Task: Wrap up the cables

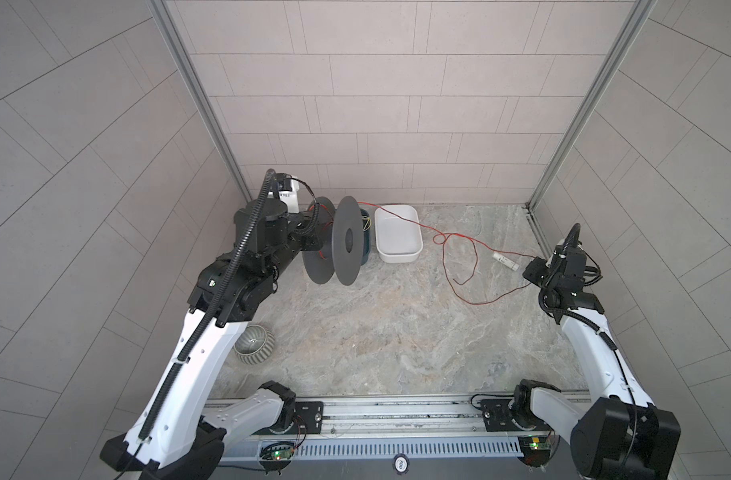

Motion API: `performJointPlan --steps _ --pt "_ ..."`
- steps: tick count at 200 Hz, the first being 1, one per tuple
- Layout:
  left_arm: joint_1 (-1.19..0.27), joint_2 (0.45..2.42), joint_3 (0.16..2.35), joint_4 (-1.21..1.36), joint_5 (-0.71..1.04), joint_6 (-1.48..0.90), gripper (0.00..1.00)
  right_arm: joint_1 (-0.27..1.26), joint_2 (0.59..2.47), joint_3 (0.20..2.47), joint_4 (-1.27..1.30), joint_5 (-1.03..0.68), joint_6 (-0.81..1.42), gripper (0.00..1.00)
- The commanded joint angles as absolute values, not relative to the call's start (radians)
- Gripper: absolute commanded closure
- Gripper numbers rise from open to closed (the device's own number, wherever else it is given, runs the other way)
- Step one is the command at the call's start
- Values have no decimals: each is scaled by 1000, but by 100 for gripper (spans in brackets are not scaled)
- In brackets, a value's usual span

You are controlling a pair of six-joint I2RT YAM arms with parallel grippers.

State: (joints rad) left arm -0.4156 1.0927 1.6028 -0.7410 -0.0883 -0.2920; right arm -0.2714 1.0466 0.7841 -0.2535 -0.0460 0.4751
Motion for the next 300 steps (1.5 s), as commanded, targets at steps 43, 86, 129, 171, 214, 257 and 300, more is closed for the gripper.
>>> performJointPlan --steps 43,86,129,171,214,257,300 --pt "-405 1105 1634 -681 268 -380 100 -208 957 757 -146 -272 425 20" --pt "-405 1092 1612 -647 290 -394 100 -6 937 808 -179 -228 292 1" --pt "-405 1106 1612 -613 350 -418 100 90 896 702 37 -380 289 3" --pt "-405 1113 1605 -525 386 -493 100 271 895 625 247 -419 219 7" --pt "-405 1123 1591 -459 420 -553 100 430 974 527 499 -448 187 16" --pt "-405 1111 1553 -393 408 -589 100 523 1136 534 735 -469 201 34" --pt "-405 1113 1556 -396 411 -582 100 533 1268 538 980 -513 318 38"
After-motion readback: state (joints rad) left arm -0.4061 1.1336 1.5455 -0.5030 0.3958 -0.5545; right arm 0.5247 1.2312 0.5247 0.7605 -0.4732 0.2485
